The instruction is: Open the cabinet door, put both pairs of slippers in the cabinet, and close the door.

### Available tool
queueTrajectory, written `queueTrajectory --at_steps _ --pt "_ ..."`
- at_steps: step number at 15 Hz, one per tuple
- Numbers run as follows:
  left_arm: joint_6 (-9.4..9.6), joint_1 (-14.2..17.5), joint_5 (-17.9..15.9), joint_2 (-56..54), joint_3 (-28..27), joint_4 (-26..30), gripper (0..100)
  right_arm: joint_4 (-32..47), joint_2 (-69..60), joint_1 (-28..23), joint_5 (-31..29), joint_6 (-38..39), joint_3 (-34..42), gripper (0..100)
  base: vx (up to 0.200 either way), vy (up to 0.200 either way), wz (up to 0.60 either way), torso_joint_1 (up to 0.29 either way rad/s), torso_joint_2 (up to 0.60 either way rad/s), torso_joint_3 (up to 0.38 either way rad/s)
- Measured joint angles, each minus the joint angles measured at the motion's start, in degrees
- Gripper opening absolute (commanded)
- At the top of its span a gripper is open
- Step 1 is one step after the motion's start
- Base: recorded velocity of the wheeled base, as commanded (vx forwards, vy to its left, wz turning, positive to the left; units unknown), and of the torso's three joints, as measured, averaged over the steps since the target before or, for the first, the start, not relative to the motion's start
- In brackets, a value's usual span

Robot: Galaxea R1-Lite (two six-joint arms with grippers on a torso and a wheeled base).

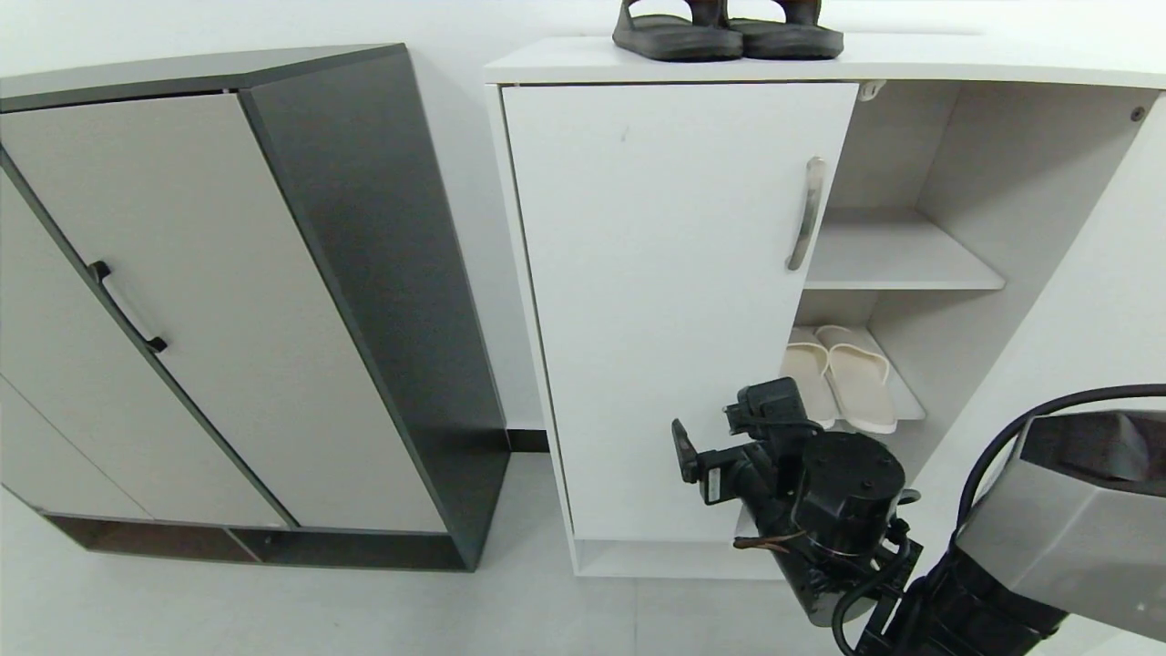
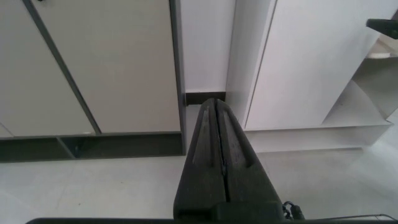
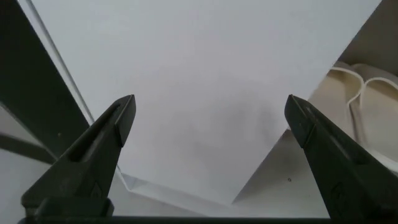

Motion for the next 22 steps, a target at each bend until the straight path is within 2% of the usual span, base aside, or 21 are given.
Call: queueTrajectory --at_steps 10,14,22 --pt "0.0 0.0 0.0 0.0 0.0 0.0 0 -1.5 0.1 -0.3 0.3 -1.1 0.1 100 0.0 0.0 0.0 0.0 0.0 0.0" --pt "0.02 0.0 0.0 0.0 0.0 0.1 0 -1.4 0.2 -0.1 0.3 -1.4 0.2 100 0.0 0.0 0.0 0.017 -0.22 -0.309" --pt "0.02 0.0 0.0 0.0 0.0 0.0 0 -1.6 0.3 0.0 0.3 -1.6 0.2 100 0.0 0.0 0.0 0.091 -0.5 -0.351"
